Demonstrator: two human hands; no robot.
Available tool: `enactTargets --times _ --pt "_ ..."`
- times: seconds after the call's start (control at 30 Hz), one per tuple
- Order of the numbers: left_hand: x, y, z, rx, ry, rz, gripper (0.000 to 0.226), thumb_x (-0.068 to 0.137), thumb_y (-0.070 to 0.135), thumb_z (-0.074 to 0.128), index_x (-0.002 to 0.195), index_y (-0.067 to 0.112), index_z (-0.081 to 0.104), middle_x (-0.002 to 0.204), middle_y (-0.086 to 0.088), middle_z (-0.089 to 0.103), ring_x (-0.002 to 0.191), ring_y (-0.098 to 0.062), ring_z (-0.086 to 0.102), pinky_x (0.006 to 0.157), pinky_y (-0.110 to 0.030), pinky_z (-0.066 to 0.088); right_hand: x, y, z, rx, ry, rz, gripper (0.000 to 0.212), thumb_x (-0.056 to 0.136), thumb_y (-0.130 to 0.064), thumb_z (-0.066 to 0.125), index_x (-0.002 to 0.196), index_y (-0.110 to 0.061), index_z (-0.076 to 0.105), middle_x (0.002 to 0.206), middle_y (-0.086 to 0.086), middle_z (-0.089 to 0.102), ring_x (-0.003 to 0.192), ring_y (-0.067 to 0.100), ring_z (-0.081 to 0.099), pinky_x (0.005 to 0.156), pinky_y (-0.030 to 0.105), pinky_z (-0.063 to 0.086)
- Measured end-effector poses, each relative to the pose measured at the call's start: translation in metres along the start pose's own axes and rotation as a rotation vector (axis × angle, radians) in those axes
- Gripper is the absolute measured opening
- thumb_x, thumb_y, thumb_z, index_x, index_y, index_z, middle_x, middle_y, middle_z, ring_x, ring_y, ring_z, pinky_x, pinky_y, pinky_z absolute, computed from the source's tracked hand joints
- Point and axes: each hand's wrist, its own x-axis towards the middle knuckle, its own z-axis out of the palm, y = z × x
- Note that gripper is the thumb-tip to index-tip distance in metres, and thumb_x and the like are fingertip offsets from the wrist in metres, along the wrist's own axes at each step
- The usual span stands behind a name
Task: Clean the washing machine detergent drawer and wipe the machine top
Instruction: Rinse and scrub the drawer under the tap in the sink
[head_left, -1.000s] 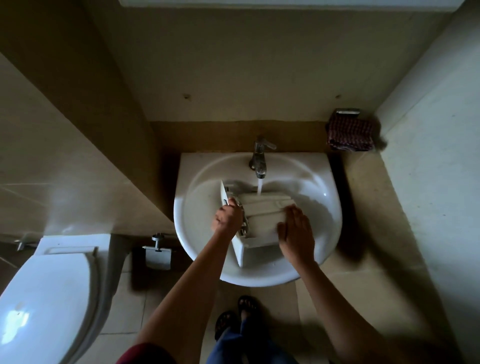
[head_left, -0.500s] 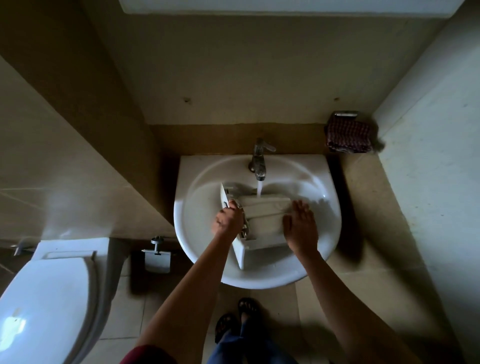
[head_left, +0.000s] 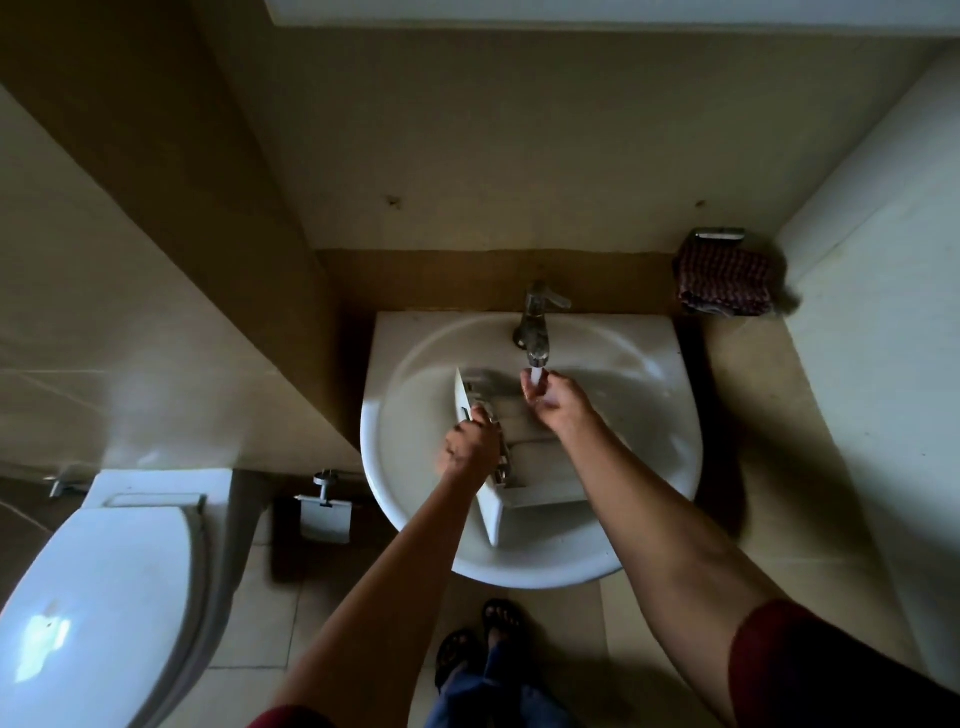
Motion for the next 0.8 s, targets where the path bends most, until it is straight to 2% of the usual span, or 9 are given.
enactTargets --times 0.07,0.13,0.2,0.27,0.37,0.53,0.63,0.73,0.8 --pt "0.005 0.000 0.013 0.127 0.356 0.102 0.067 0.097 0.013 0.022 0.059 0.012 0.076 0.034 0.002 0.047 0.028 -0.004 0.047 0.028 -0.016 0.036 0.003 -0.001 0.003 -0.022 -0.033 0.012 0.021 0.099 0.002 0.036 0.083 0.001 0.050 0.082 0.014 0.051 0.056 0.022 0.061 0.039 0.021 0.051" --pt "-0.001 -0.002 0.008 0.046 0.352 0.099 0.062 0.092 0.015 0.025 0.055 0.011 0.075 0.033 0.002 0.047 0.028 -0.003 0.047 0.027 -0.016 0.036 0.004 -0.003 0.003 -0.035 -0.051 0.027 0.025 0.099 0.003 0.031 0.083 0.001 0.049 0.083 0.014 0.051 0.063 0.022 0.059 0.041 0.021 0.051" --pt "-0.014 0.006 -0.014 -0.153 0.081 -0.004 0.058 0.086 0.018 0.020 0.087 -0.005 0.073 0.064 -0.009 0.067 0.057 -0.015 0.067 0.050 -0.022 0.051 0.002 -0.005 0.001 -0.058 -0.071 0.042 0.028 0.099 0.003 0.028 0.082 0.001 0.050 0.083 0.014 0.050 0.072 0.021 0.052 0.052 0.026 0.053" --pt "0.002 0.011 0.007 -0.240 0.092 0.005 0.055 0.096 0.019 0.011 0.137 -0.007 0.038 0.119 -0.024 0.057 0.112 -0.030 0.059 0.089 -0.036 0.047 -0.001 -0.001 -0.001 -0.264 -0.119 0.023 0.028 0.097 0.005 0.031 0.081 -0.001 0.053 0.082 0.011 0.054 0.073 0.018 0.053 0.069 0.027 0.048" --pt "0.012 0.009 0.006 -0.316 -0.028 -0.037 0.047 0.102 0.026 0.023 0.141 0.001 0.030 0.135 -0.022 0.047 0.126 -0.035 0.047 0.101 -0.040 0.039 -0.016 0.018 -0.010 -0.963 -0.244 -0.277 0.023 0.094 0.003 0.043 0.088 0.001 0.065 0.086 0.009 0.069 0.076 0.011 0.063 0.088 0.027 0.046" --pt "0.006 0.013 0.004 -0.345 0.212 0.037 0.040 0.098 0.012 0.028 0.127 -0.009 0.046 0.105 -0.029 0.062 0.098 -0.041 0.065 0.078 -0.038 0.054 -0.030 0.028 -0.060 -2.052 -0.637 -0.953 0.045 0.102 -0.025 0.034 0.144 -0.014 0.039 0.147 0.008 0.044 0.133 0.020 0.042 0.110 0.030 0.028" --pt "0.002 0.011 -0.001 -0.461 0.047 -0.101 0.047 0.100 0.023 0.024 0.132 -0.003 0.048 0.120 -0.026 0.057 0.113 -0.034 0.058 0.093 -0.037 0.046 -0.027 0.015 -0.084 -2.357 -0.351 -1.049 0.051 0.102 -0.042 0.016 0.151 -0.030 0.019 0.158 -0.002 0.023 0.145 0.018 0.021 0.117 0.036 0.010" --pt "0.001 0.007 0.001 -0.212 0.109 0.161 0.056 0.088 0.018 0.026 0.070 0.005 0.077 0.046 -0.007 0.059 0.039 -0.012 0.059 0.036 -0.016 0.044 -0.022 -0.004 -0.093 -2.328 -0.167 -0.947 0.047 0.103 -0.035 0.023 0.151 -0.034 0.020 0.159 0.001 0.021 0.147 0.020 0.015 0.118 0.037 0.005" --pt "0.009 0.008 0.005 -0.173 0.372 0.170 0.053 0.081 0.020 0.033 0.044 0.012 0.070 0.028 0.001 0.043 0.024 -0.002 0.044 0.025 -0.013 0.031 -0.020 -0.015 -0.098 -2.333 -0.062 -0.855 0.047 0.103 -0.034 0.023 0.151 -0.034 0.019 0.160 0.005 0.013 0.148 0.025 0.010 0.119 0.037 0.005"
